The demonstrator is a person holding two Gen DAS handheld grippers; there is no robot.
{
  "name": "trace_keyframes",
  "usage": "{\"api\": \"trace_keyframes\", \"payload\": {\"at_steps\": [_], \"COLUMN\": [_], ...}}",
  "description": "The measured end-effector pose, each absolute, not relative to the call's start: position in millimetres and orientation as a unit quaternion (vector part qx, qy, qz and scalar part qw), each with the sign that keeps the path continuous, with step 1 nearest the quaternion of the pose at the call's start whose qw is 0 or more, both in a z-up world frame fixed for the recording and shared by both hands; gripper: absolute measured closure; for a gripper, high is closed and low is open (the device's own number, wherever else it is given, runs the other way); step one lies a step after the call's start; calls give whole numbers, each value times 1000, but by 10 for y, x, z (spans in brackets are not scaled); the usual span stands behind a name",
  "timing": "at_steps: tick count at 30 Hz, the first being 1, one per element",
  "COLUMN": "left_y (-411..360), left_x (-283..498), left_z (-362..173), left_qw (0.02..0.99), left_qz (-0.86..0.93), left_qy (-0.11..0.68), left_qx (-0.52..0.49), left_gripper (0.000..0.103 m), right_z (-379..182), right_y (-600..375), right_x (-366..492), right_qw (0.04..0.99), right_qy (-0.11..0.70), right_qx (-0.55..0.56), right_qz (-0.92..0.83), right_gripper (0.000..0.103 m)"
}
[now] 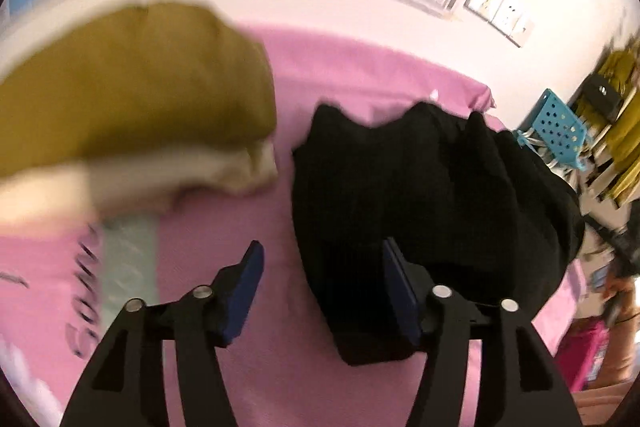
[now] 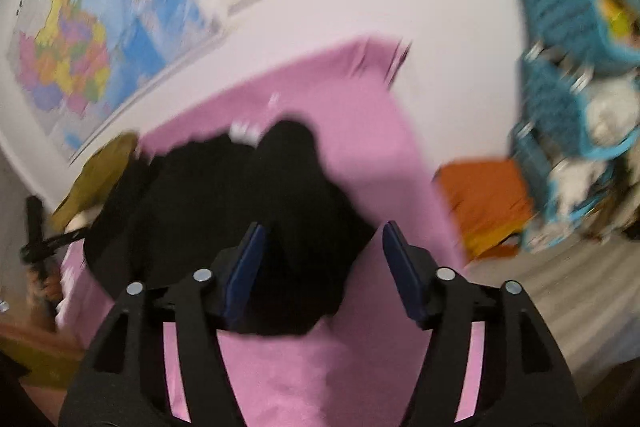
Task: Fold large clothes
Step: 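Press the folded jacket bundle flat with both tools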
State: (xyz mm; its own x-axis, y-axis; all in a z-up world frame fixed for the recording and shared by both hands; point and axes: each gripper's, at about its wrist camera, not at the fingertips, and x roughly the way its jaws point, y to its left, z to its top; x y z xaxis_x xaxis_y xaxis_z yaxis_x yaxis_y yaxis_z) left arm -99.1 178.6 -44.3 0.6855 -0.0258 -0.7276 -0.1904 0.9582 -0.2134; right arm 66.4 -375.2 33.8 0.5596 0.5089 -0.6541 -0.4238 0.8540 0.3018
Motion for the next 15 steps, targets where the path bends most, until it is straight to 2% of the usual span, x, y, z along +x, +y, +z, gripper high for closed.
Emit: {"api": "trace_keyframes", "payload": {"at_steps": [2, 5, 12, 14, 15], "left_y": [1720, 1542, 1123, 1038, 1019], "left_x": [-997, -907, -235, -125, -100], "left_z": [-317, -239, -563, -650, -666], "left_qw": [918, 923, 894, 889, 888], "left_qz": [40, 20, 3, 0, -2], "left_qy": [378, 379, 448, 458, 460], "left_qx": [-109, -63, 0, 17, 21], "left_gripper": [29, 28, 28, 28, 28], "right_z": [519, 566, 6, -155, -201], "right_y": [-3644, -3153, -1979, -1884, -1866], "right_x": [621, 619, 926, 945, 966], "right_qw": [885, 867, 816, 804, 804], "right_qy": [357, 354, 424, 442, 443], "right_qx": [53, 10, -107, -120, -124], "right_qz": [294, 349, 378, 378, 376], "right_gripper": [41, 37, 29, 35, 56]}}
